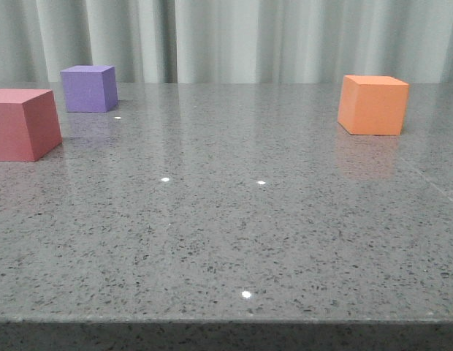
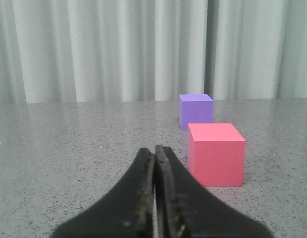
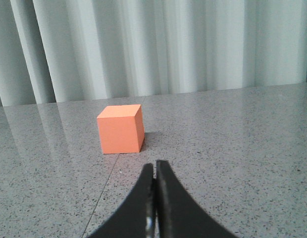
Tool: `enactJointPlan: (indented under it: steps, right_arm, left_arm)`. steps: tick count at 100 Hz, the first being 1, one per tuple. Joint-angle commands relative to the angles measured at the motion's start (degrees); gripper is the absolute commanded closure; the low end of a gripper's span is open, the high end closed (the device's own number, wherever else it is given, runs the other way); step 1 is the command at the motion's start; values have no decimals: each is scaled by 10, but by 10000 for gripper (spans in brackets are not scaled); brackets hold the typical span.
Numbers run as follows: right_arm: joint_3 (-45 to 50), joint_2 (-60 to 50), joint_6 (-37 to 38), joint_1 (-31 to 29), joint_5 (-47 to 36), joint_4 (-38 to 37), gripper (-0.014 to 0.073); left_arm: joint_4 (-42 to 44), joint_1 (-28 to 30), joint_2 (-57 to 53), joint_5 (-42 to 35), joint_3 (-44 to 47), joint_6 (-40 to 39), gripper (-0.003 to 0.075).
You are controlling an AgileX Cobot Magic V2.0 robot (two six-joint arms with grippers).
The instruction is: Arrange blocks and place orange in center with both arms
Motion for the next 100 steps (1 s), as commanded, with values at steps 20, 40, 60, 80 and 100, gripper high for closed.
enactJointPlan:
  steps: [20, 40, 60, 80, 100]
  right_arm:
    - [-7, -10, -2, -2, -50, 0, 662]
    - [-21, -10, -2, -2, -40, 0, 662]
    - [-107, 8, -2, -2, 47, 0, 662]
    - [-218, 90, -2, -2, 153, 0, 662]
    - [-325, 210, -2, -2, 256, 0, 662]
  left_arm:
    - [-5, 1, -18, -47, 25, 1, 741]
    - [-5, 1, -18, -47, 25, 1, 741]
    - [-5, 1, -18, -47, 25, 1, 741]
    - [-5, 1, -18, -47, 25, 1, 741]
    - [-5, 1, -18, -47, 25, 1, 741]
